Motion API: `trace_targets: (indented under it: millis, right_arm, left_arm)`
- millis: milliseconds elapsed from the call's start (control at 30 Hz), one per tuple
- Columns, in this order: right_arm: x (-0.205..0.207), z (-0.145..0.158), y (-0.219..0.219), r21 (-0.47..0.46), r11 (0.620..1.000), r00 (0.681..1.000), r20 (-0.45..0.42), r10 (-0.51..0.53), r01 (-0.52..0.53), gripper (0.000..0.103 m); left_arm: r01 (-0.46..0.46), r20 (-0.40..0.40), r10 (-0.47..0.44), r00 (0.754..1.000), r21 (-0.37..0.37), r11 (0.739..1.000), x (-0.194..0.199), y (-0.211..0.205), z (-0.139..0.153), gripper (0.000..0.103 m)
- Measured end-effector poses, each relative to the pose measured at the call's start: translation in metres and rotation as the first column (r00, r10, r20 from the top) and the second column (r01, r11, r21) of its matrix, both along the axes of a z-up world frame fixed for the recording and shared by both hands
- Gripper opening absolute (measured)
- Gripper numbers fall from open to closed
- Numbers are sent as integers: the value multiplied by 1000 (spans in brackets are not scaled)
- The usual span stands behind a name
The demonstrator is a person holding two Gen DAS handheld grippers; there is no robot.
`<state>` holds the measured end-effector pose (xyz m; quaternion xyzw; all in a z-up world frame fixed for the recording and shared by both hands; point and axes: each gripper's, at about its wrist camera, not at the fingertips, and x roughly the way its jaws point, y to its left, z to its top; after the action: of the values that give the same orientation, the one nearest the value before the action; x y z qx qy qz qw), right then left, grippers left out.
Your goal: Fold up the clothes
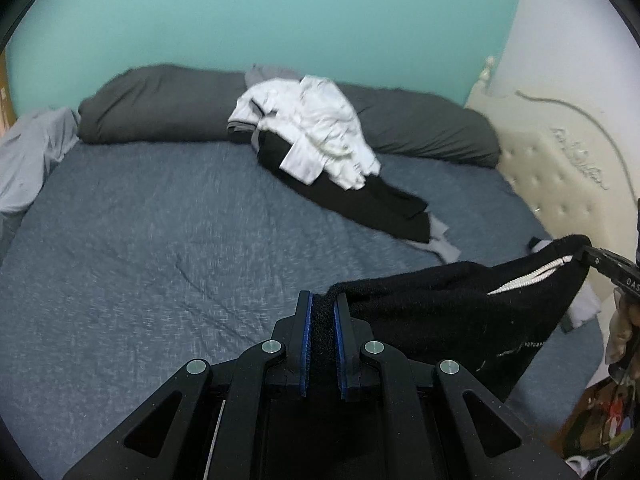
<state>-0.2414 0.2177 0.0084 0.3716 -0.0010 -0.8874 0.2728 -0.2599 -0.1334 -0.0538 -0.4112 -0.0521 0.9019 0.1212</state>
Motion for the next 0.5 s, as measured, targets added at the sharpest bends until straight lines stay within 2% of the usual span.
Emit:
trace_targets:
  millis: [100,267,400,500]
  right_arm:
    - [-22,-45,-5,10,1000,998,68,3,-3,5]
    - [-38,-117,-14,25,1000,985,171,7,-12,5]
    - [-50,-175,-21,37,999,968,253,9,-19,5]
    - [-53,-202,-23,43,999,957,290,8,-21,5]
  left_arm:
    - [-1,51,1,999,-2,1000,-25,1,-36,11]
    - [10,135,-9,991,-4,1000,-44,6,-99,11]
    - [14,174,-14,985,4,1000,-49,8,-125,11]
    - [16,203,-18,979,10,1000,-52,9,-145,12]
